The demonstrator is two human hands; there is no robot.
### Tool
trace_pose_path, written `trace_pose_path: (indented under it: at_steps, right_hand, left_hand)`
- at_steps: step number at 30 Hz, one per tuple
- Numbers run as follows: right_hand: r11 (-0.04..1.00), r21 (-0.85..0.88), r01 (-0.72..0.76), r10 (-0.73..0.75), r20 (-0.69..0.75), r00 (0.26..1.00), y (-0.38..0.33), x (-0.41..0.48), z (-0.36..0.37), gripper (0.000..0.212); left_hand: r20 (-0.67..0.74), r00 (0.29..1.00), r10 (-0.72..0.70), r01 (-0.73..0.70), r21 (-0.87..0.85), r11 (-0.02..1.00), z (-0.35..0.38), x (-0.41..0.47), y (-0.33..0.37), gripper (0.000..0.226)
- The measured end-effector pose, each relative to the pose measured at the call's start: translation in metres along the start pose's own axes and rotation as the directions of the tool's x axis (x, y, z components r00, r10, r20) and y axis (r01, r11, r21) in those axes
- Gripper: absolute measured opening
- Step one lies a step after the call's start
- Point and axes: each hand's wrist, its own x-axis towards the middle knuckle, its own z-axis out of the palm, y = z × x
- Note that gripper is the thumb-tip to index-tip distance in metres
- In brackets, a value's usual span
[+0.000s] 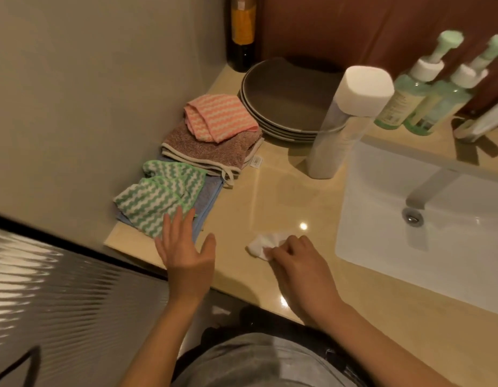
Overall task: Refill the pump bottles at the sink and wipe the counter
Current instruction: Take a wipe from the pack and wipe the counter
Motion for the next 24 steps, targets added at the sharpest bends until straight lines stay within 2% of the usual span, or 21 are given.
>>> trace_pose_path:
  at_steps: [3,7,13,18,24]
  right_hand:
    - [1.0,0.007,0.03,-0.03,0.042,0.999,0.015,-0.025,-0.015,0.016]
    - [0.998,-0.02,-0.052,0.053,0.001,0.999,0.044,-0.036,-0.032,0.017]
    - [0.983,-0.042,-0.18,0.176,-0.085,0.981,0.087,0.013,-0.038,0.018]
    - [0.938,0.021,-0.347,0.347,-0.091,0.933,0.085,0.06,-0.022,0.026]
    - [0.983,0.037,-0.178,0.182,-0.172,0.968,0.052,0.06,-0.008,0.011]
  left_hand:
    - [0.081,0.996,0.049,-0.052,0.039,0.998,0.006,0.002,0.005,0.063]
    - [0.135,0.989,0.063,-0.067,0.022,0.998,0.01,0.003,0.008,0.062]
    - [0.196,0.979,0.063,-0.055,-0.048,0.997,0.018,0.011,0.021,0.061]
    - [0.284,0.95,0.13,-0.069,-0.217,0.974,0.031,0.034,0.06,0.052]
    - [0.352,0.912,0.21,-0.095,-0.318,0.944,0.055,0.063,0.122,0.055]
